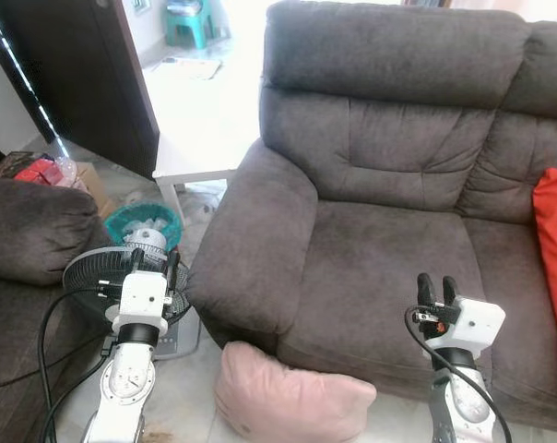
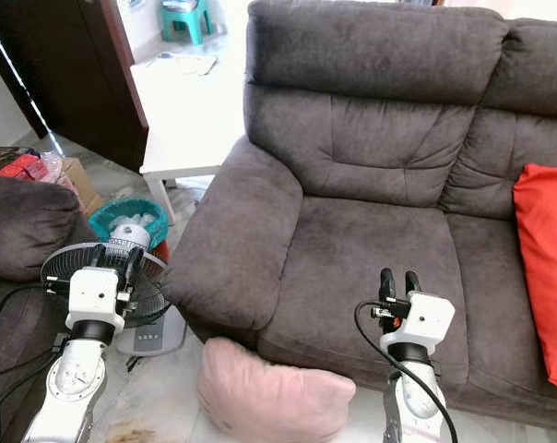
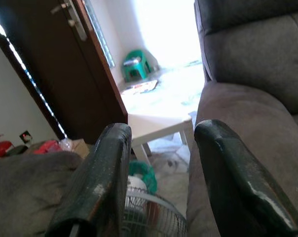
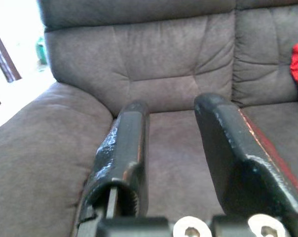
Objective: Move the pillow to the sofa from floor
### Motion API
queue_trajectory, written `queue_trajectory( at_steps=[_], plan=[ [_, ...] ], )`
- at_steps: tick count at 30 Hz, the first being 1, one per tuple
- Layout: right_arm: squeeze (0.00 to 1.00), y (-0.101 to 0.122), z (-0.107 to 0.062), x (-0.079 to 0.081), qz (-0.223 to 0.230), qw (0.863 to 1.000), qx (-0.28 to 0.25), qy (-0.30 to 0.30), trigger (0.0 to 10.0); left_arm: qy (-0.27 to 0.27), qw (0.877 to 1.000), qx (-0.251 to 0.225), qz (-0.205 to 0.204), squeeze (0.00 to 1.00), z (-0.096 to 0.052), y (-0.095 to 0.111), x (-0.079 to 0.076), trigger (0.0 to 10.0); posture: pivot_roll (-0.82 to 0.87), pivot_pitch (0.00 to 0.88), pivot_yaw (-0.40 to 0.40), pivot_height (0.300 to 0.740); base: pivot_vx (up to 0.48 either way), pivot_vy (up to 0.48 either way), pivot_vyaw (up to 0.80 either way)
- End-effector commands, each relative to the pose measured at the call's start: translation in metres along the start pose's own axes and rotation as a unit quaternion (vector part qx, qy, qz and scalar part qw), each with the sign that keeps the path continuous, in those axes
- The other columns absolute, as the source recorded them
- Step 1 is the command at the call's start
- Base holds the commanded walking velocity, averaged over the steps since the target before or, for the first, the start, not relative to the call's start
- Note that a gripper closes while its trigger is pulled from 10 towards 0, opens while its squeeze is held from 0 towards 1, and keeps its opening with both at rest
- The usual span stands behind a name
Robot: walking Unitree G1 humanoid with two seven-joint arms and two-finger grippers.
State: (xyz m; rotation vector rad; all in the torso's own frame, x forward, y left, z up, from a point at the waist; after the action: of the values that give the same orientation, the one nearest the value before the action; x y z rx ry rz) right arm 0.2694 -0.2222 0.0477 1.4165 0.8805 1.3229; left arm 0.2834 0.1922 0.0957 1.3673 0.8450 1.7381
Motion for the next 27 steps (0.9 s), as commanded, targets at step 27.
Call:
queue_trajectory(
  at_steps=[27],
  plan=[
    [0.0, 0.01, 0.021, 0.023, 0.019, 1.0, 0.003, 0.011, 10.0, -0.023, 1.0, 0.002, -0.019, 0.0, 0.012, 0.013, -0.006, 10.0, 0.15, 0.084, -0.015, 0.74, 0.0, 0.0, 0.0]
  ],
)
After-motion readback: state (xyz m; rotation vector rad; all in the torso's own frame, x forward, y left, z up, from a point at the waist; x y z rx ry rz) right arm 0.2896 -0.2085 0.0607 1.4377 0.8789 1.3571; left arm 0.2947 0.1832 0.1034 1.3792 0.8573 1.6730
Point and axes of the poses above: a point about 5 cm out from each wrist's last joint towards the gripper, its own z axis pointing out of the wrist towards the gripper, its own y axis along the axis of the wrist's last joint, x = y × z, the point moved 2 cm from there along z, pointing out of the wrist towards the gripper, and after that the axes turned 12 degrees about z, right-handed, at the moved point
